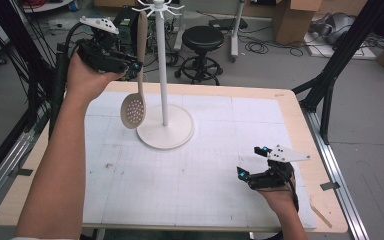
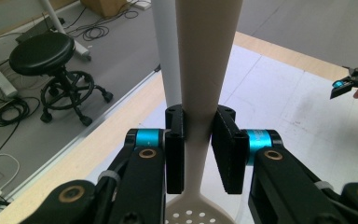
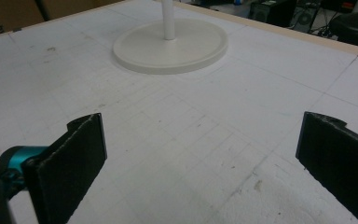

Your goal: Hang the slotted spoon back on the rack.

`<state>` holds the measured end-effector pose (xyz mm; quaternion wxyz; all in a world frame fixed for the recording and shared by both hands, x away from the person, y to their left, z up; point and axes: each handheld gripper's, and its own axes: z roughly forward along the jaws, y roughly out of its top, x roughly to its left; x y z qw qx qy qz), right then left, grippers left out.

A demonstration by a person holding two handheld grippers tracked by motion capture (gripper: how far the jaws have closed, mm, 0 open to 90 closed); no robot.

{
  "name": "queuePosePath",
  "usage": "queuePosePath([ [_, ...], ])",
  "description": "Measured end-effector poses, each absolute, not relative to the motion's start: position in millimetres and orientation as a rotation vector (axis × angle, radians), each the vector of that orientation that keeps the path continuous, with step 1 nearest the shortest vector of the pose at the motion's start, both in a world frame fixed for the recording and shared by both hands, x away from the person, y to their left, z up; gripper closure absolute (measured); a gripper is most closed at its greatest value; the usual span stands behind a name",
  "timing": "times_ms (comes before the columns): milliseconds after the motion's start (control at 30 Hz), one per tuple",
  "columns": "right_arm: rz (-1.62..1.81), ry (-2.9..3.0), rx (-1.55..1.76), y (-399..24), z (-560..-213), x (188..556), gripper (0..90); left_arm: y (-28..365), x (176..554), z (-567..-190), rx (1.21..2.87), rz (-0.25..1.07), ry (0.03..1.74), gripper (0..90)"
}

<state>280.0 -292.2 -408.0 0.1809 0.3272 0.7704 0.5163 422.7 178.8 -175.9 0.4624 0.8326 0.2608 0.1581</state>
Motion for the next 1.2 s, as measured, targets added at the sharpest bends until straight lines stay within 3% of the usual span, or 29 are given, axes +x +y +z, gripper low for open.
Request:
queuePosePath([
  [767, 1.451, 2.186, 0.929, -291, -410, 280, 0.7, 174, 437, -181, 2.053, 0.406, 0.689, 74.7],
  [833, 1.450, 2.187, 0.927, -291, -410, 280, 0.6, 174, 436, -182, 2.037, 0.433, 0.701, 69.0],
  [867, 1.454, 2.187, 0.929, -291, -410, 280, 0.6, 174, 435, -184, 2.037, 0.455, 0.706, 58.5],
  [1200, 1.443, 2.195, 0.919, -290, -410, 279, 0.6, 186, 432, -202, 2.012, 0.420, 0.718, 45.8],
])
